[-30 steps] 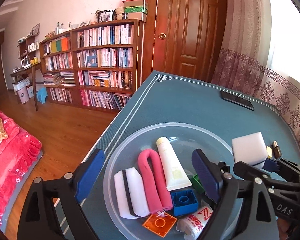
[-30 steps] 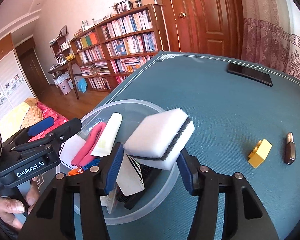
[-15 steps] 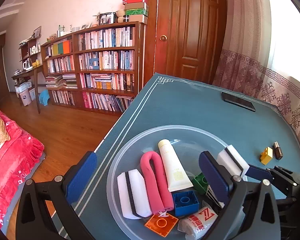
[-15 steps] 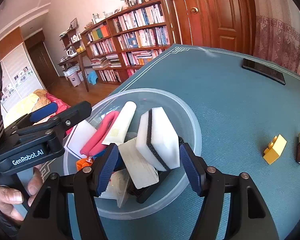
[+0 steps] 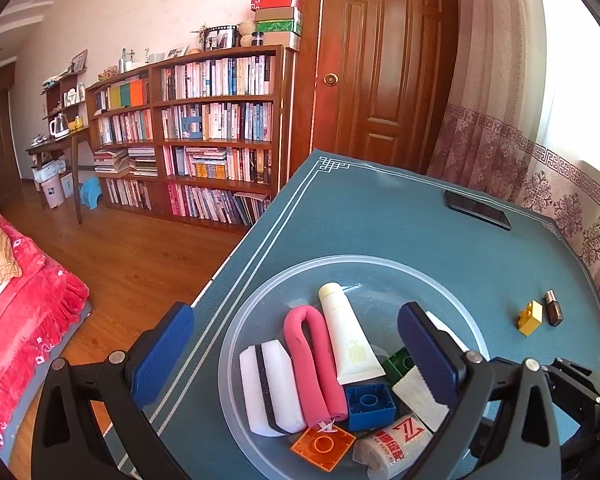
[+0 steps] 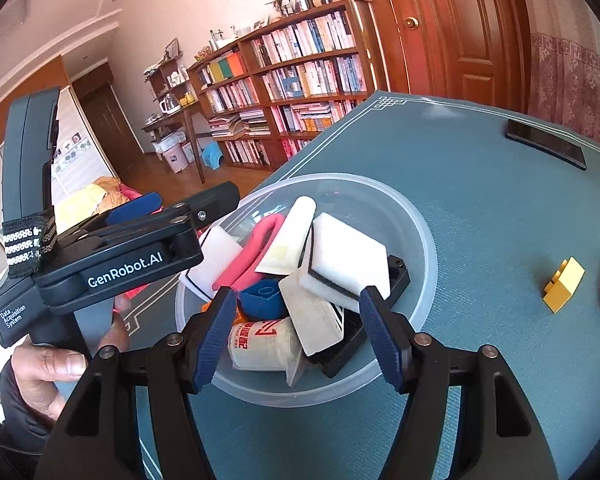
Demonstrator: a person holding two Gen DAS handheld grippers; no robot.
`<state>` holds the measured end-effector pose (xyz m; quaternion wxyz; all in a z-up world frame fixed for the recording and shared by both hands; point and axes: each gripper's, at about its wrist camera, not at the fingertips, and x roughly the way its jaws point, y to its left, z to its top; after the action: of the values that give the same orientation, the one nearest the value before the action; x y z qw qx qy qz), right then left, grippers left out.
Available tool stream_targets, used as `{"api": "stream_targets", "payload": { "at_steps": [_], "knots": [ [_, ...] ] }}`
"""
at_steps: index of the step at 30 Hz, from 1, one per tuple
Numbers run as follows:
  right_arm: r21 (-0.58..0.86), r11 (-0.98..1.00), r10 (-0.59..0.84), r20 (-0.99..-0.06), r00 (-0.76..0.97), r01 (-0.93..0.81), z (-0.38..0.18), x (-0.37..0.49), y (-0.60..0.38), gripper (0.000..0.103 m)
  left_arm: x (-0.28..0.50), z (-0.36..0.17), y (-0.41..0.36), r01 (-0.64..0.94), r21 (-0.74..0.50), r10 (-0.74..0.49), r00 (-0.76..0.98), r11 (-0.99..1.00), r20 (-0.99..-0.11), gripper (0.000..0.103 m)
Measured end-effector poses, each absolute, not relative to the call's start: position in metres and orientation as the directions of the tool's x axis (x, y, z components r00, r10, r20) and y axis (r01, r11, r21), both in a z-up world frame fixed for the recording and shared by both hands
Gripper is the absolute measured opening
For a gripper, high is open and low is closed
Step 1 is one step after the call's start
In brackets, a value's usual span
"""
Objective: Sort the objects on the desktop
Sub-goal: 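Withdraw both open tools from the bowl toward the yellow brick and brown bottle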
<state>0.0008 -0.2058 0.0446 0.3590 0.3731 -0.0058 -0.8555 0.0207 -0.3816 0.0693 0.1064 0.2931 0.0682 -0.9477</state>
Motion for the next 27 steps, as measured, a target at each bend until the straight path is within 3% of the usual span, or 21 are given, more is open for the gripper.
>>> {"api": "stream_targets", "payload": {
  "at_steps": [27],
  "knots": [
    [0.307,-0.845,-0.52,-0.661,-0.542,0.437,0.032,-0.002,-0.151,0.068,0.022,0.066,-0.345,0.164,-0.022,-0.121,-0.806,-0.986,-0.58,0.102]
  ]
}}
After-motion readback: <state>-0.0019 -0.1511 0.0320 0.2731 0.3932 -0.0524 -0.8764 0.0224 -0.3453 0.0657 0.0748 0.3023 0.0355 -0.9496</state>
